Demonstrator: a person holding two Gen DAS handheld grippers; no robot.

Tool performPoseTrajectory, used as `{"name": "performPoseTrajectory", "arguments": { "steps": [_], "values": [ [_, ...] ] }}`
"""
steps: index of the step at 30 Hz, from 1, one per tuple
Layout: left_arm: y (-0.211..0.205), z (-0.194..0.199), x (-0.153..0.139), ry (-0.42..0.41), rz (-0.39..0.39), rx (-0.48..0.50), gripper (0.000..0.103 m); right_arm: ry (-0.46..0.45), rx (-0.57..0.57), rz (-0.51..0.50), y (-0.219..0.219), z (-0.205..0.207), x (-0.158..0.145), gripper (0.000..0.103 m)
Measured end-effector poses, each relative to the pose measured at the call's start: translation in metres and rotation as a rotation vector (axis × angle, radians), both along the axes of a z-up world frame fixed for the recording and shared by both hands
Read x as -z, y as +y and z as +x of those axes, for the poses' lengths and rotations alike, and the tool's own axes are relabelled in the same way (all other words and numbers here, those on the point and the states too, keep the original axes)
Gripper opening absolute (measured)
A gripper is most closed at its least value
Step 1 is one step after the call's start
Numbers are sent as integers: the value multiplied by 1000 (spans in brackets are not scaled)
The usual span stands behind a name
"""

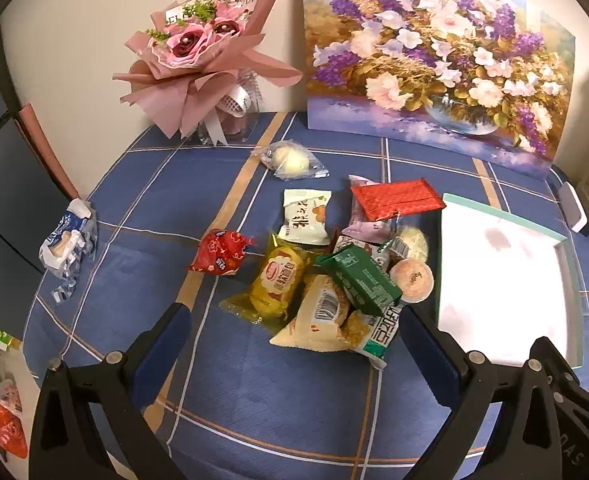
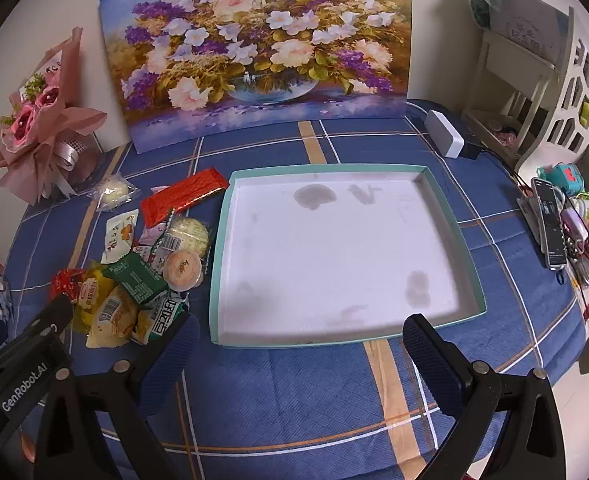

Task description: Organize snacks

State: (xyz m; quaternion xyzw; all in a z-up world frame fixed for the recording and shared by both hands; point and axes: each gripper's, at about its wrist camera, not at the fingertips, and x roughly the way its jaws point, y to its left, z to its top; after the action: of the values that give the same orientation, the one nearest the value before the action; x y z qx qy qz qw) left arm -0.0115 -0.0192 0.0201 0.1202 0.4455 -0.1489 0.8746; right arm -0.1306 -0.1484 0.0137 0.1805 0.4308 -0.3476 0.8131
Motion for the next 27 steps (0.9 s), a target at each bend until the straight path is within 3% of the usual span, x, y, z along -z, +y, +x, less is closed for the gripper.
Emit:
{"name": "performPoseTrajectory", "arguments": {
  "steps": [27],
  "values": [
    [2, 0, -2, -2, -32, -1, 103, -4, 5, -4, 0, 0, -2, 103]
  ]
}}
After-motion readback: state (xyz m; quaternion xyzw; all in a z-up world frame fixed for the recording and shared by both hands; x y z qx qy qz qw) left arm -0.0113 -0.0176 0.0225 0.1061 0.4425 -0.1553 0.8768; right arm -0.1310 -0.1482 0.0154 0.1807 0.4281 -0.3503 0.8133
